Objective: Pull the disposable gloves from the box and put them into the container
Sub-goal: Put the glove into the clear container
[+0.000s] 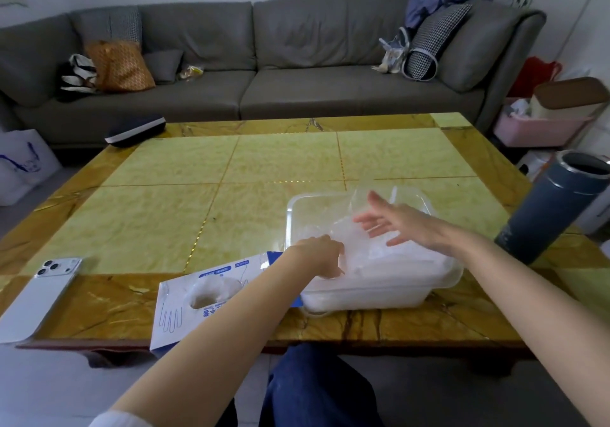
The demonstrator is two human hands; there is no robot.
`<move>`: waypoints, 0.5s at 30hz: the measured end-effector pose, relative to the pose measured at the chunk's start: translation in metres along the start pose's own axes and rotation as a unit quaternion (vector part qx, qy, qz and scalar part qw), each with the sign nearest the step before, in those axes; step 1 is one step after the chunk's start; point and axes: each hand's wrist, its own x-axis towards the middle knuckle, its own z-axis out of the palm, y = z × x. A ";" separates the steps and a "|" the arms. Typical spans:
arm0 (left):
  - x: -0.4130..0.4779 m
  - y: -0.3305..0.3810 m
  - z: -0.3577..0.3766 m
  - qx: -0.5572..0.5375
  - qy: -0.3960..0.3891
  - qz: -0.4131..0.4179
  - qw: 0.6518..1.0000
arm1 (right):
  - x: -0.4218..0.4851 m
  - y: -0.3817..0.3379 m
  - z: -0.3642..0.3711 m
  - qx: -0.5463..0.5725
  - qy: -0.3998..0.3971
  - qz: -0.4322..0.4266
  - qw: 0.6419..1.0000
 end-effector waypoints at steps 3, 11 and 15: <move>0.001 0.001 0.000 0.022 0.011 0.002 1.000 | 0.006 -0.005 0.000 0.061 0.085 -0.067 0.992; 0.001 0.001 0.000 0.055 0.063 0.014 0.996 | 0.033 0.008 0.017 -0.404 0.062 -0.066 0.910; 0.008 -0.002 0.003 0.076 0.028 0.015 0.997 | 0.035 0.026 0.010 -0.488 -0.007 0.017 0.873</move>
